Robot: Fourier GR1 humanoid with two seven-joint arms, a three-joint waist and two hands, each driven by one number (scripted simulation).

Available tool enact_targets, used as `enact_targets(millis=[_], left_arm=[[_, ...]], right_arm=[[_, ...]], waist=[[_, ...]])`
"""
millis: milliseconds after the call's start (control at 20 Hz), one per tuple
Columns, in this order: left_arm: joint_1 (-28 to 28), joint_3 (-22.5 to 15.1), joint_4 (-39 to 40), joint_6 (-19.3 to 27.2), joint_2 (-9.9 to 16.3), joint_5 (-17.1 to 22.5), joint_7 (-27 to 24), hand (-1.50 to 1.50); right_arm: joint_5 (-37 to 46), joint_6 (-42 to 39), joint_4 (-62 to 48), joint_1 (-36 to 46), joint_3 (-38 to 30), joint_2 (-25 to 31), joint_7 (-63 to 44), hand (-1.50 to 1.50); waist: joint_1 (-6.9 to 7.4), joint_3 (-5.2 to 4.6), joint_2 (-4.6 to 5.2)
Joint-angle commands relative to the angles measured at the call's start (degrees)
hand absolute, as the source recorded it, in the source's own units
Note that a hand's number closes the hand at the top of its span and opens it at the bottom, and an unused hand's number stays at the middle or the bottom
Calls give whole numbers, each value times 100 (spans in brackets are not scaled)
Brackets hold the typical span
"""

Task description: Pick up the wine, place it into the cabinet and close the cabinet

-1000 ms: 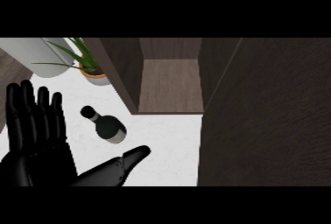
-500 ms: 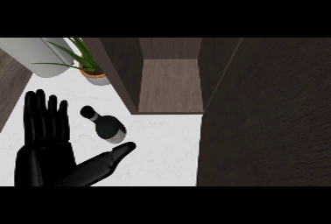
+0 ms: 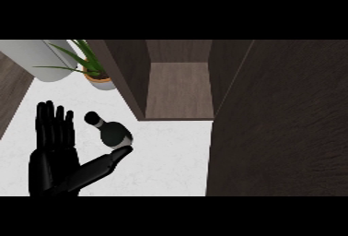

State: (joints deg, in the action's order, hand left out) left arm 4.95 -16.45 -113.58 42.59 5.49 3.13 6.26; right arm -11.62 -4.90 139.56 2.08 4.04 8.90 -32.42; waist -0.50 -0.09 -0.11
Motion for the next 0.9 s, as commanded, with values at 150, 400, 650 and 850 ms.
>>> enact_targets(millis=[150,400,650,850], left_arm=[[568,-8,929,-270,-530,372,-1679,-150],[795,482,772,-762,-308,744,-1635,-150],[317,969,1849,-1236,-404,1157,-2225,-150],[-6,941,2304,-1178,-544,1105,-2319,-150]], right_arm=[[-780,-55,637,78,-657,169,-238,-150],[-387,-42,1111,-507,-180,-3,-310,-150],[-674,-219,1041,-530,-334,30,-172,-150],[-765,-403,929,-693,-616,72,125,-150]], waist=[[25,5,1],[21,8,-9],[-7,8,-2],[-29,12,2]])
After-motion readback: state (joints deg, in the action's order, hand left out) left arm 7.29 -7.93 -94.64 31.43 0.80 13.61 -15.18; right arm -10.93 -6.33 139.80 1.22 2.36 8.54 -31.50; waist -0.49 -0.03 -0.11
